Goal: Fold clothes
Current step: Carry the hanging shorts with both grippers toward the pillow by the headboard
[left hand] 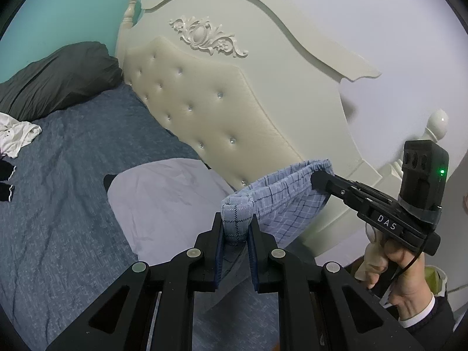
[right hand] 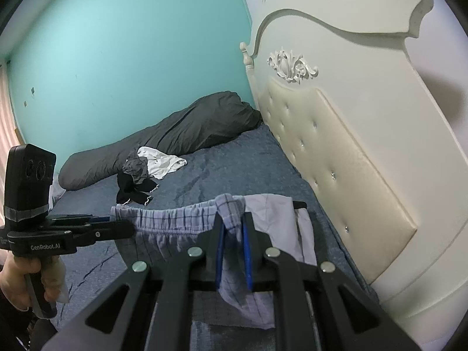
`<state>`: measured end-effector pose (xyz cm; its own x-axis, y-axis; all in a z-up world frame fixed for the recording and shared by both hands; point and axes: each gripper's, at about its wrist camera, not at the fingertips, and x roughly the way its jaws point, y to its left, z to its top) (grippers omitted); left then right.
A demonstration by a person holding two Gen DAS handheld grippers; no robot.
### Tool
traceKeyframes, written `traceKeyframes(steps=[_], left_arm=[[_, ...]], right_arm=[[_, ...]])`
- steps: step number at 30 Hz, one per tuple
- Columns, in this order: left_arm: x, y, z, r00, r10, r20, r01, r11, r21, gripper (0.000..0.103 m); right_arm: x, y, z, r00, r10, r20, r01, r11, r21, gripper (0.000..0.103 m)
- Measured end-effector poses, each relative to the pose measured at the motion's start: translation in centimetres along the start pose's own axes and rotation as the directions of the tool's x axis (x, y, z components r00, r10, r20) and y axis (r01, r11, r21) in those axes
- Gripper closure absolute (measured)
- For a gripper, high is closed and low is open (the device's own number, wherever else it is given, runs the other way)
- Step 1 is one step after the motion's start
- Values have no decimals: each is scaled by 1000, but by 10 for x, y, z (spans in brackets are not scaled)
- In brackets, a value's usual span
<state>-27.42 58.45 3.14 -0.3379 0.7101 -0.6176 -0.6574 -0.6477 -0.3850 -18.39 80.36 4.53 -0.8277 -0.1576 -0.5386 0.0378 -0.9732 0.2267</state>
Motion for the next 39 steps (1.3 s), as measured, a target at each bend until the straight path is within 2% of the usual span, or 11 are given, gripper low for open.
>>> traceKeyframes(steps=[20,39], left_arm=[[34,27,12,999,20,-37,-21,999,-24,87],[94,81,17,994,35,-108,-44,996,-76,87]], right_arm=[[40,-10,8,999,-12,-45,12,1000,4,92],[118,-20,16,987,-51,-150,49,999,-17,92]])
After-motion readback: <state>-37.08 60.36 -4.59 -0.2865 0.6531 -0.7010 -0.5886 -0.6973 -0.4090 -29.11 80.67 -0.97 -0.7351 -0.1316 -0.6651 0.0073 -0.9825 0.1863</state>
